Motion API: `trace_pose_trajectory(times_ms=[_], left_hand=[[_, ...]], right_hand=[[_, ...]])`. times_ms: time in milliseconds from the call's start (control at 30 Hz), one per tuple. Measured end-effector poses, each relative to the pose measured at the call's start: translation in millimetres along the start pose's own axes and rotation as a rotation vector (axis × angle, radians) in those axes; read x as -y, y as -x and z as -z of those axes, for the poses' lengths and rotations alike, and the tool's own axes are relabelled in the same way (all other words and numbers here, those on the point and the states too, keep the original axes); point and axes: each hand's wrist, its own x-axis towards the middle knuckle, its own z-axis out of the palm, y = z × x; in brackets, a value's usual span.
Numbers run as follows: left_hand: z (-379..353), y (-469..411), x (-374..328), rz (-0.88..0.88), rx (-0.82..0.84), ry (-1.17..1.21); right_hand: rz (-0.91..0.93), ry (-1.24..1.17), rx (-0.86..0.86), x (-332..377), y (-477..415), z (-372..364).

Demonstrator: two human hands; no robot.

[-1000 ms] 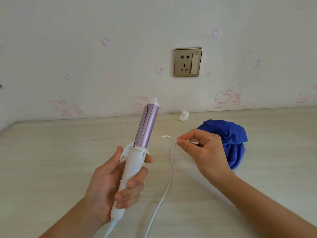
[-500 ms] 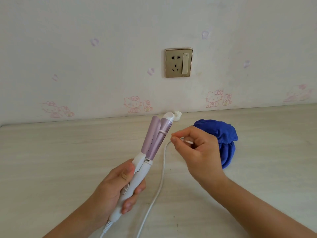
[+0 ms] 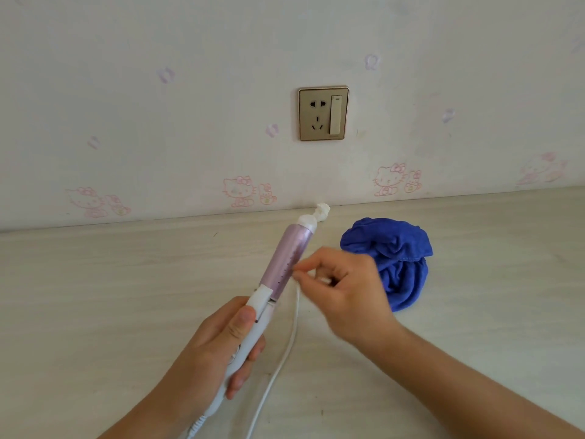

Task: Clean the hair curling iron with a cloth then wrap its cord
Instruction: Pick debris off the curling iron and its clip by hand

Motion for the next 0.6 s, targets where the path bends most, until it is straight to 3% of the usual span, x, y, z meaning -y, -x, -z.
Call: trace_pose_trajectory(times_ms=[100, 267, 467, 600], left_hand=[[4, -1, -7, -0.009, -0.026, -0.002], [3, 1, -7, -0.004, 0.015, -0.047], [8, 2, -8, 0.057, 0.027, 0.062], [5, 4, -6, 0.117, 0.071, 0.076]], right_hand=[[0.016, 0.006, 0.086, 4, 10, -13], [-0.048, -0.109, -0.111, 0, -10, 13], [0.017, -0.017, 0.073, 2, 6, -9], [-0.072, -0.077, -0.12, -2, -16, 20]])
